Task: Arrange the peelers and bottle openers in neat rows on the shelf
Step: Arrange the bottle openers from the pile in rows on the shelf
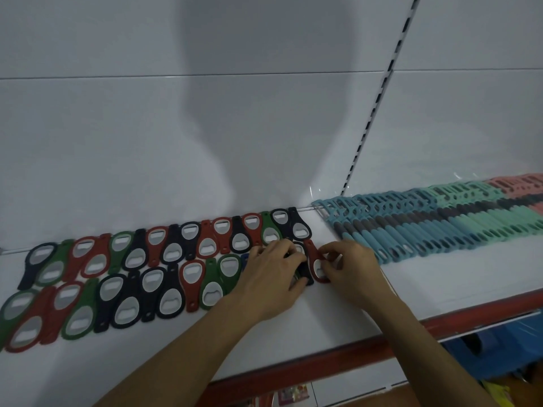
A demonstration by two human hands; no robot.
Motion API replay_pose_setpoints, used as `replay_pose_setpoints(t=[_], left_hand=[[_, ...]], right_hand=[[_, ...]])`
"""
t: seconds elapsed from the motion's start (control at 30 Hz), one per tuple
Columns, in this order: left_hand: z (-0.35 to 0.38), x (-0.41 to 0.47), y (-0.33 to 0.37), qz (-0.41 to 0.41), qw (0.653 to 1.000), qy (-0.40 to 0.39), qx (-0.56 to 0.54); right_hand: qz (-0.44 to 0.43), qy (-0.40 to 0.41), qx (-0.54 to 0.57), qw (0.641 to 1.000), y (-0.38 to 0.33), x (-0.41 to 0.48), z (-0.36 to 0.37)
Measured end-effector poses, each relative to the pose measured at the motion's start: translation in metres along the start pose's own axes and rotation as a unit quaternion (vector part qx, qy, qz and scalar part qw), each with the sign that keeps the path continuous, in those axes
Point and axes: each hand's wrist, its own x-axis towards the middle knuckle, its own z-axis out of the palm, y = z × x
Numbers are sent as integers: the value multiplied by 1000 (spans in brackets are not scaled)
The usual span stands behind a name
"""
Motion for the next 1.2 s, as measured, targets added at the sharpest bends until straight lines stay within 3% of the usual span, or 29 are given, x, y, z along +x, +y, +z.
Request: replay_pose_setpoints(t=[0.4,0.67,0.93,1.2], left_hand=[[-6,-1,-2,14,999,-31,10],[-36,-19,-35,7,999,-12,38],[-108,-110,-136,-140,980,14,139],[-200,-287,-234,-364,911,42,188]], right_hand=[[16,-39,16,999,1,1,-6],[-26,5,-15,1000,-14,19,-8],[-205,-99,-62,972,-128,61,46],[-393,-213,-6,895,-319,68,133]])
